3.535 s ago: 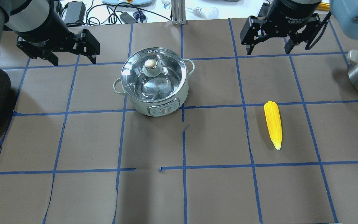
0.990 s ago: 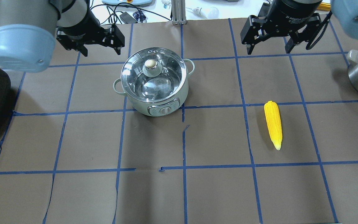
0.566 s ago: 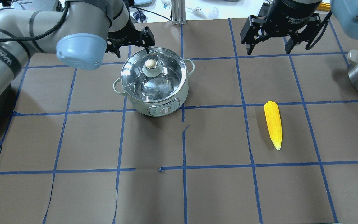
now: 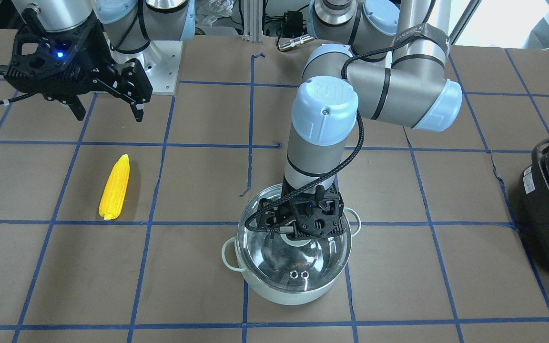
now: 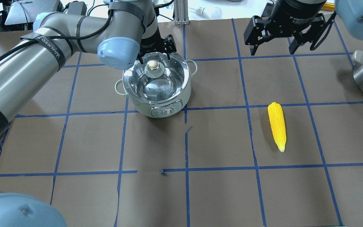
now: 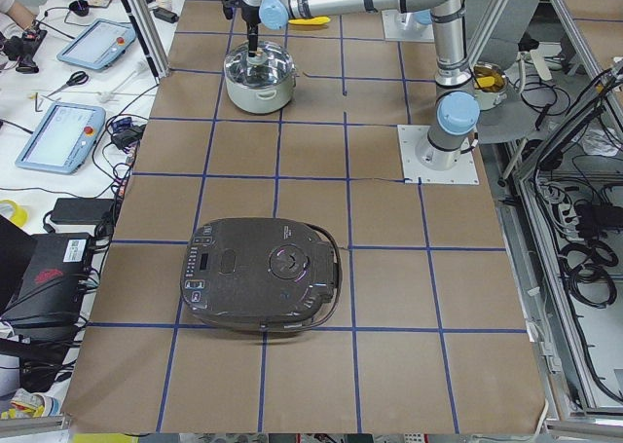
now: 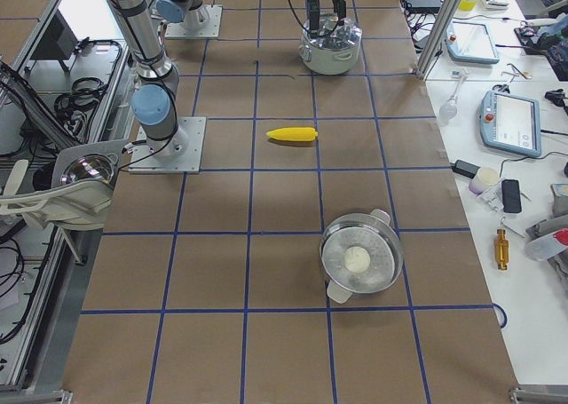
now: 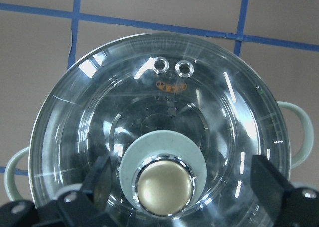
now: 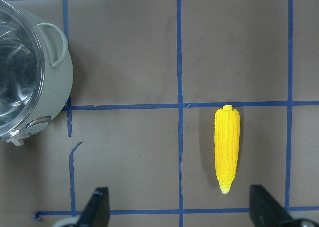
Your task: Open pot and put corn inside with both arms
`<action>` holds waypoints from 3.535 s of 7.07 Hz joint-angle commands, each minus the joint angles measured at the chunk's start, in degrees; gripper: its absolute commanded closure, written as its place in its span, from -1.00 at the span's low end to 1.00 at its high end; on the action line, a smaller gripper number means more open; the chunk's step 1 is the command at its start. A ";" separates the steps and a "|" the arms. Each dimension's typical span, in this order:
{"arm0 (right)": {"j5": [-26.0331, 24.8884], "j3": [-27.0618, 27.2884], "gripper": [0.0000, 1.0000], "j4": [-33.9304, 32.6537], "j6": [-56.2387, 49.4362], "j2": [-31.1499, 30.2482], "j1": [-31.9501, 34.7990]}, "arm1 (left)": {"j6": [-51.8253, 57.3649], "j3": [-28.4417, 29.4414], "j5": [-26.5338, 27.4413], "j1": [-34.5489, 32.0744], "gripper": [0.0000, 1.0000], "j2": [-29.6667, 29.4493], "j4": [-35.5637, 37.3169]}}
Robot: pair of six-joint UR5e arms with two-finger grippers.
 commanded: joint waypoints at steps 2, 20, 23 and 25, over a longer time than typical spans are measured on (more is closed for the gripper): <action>-0.03 -0.01 -1.00 0.06 0.00 0.03 -0.06 | 0.71 -3.35 2.19 -0.05 -1.00 0.56 0.18; 0.06 -0.19 -1.00 0.06 0.00 0.03 0.03 | 16.73 -4.23 1.14 15.20 0.05 10.31 -5.45; -0.20 -0.10 -1.00 0.06 0.00 -0.06 0.03 | 29.94 -11.43 -5.67 28.28 0.16 11.10 -3.88; -0.55 -0.02 -1.00 -0.28 -0.70 1.34 -0.32 | 38.28 -14.59 -5.98 35.43 0.35 9.00 -0.73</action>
